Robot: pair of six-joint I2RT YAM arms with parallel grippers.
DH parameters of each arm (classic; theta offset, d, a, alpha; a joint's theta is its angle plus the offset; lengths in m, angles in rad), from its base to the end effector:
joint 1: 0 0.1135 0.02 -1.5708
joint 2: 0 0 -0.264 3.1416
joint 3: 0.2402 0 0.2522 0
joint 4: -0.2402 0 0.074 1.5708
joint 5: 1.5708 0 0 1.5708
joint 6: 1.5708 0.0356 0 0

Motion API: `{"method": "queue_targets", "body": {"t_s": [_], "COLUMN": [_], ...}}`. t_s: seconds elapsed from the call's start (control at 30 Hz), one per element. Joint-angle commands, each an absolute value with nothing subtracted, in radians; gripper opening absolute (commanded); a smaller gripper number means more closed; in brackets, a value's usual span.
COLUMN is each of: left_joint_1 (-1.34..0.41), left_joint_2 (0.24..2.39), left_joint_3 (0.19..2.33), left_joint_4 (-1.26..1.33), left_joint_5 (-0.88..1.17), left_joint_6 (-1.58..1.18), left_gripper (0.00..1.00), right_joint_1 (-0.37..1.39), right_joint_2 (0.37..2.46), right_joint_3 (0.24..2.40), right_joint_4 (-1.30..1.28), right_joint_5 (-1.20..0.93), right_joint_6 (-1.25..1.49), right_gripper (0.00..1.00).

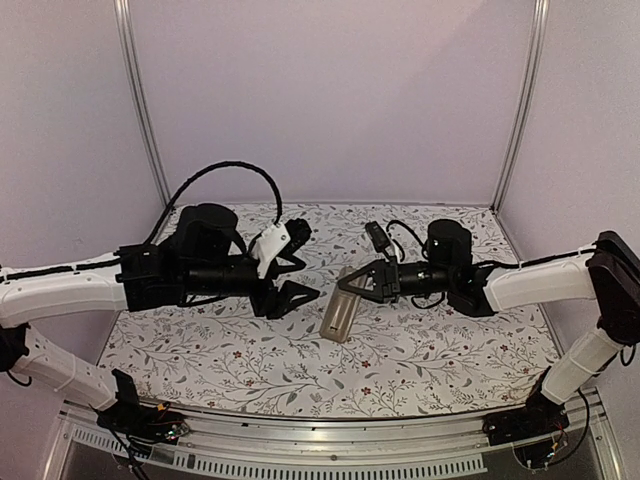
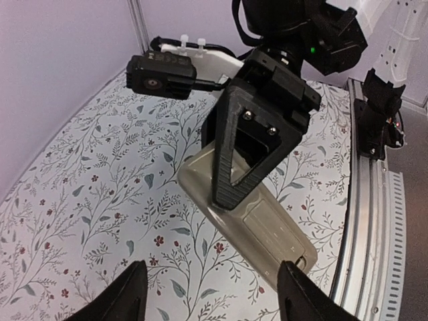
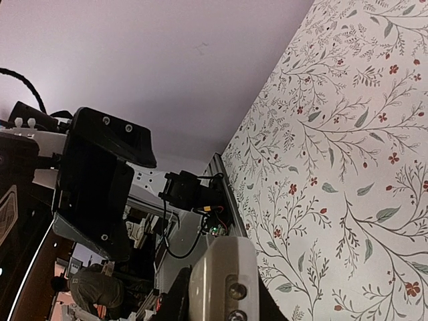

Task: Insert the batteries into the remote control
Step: Load the battery cover onto the remote control without the battery cover.

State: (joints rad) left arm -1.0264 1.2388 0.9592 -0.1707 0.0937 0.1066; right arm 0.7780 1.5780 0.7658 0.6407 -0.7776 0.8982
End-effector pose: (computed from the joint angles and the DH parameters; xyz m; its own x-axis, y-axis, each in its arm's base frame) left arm 0.1445 -0.2451 0.3055 -0.1289 0.4174 -0.8995 0.9142 0.4014 0.0553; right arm 0.2189 0.2507 0.2240 -0.8521 -0.0571 -0.5202 -0.5233 0.1077 0.8453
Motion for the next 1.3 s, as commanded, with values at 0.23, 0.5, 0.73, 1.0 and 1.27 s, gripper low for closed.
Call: {"method": "queue_targets", "body": {"t_s": [0.23, 0.5, 0.73, 1.0, 1.27], "left_joint_1": [-1.063, -1.117, -1.140, -1.164, -1.185], "left_joint_2": [1.354, 1.372, 1.417, 1.466, 1.488], "left_joint_3": [0.998, 1.011, 1.048, 1.093, 1.092], "left_joint_4": [-0.174, -0.225, -0.295, -0.343, -0.375], "left_joint_5": [0.097, 0.003, -0.083, -0.131, -0.110], "left_joint_6": [0.046, 0.205, 0.263, 0.279, 0.335], "left_gripper": [0.56, 0.52, 0.52, 0.52, 0.52], "right_joint_1": [0.775, 0.776, 0.777, 0.779, 0.780], "right_joint_2": [1.533, 1.566, 1.571, 1.591, 1.596], "right_joint_3": [0.866, 0.880, 0.887, 0.890, 0.893], "right_joint_4": [0.507, 0.507, 0.508, 0.506, 0.508], "right_joint_5": [-0.751, -0.767, -0.778, -0.776, -0.776], "right_joint_6": [0.816, 0.859, 0.871, 0.883, 0.885], "right_gripper": [0.03, 0.03, 0.03, 0.03, 0.03]}}
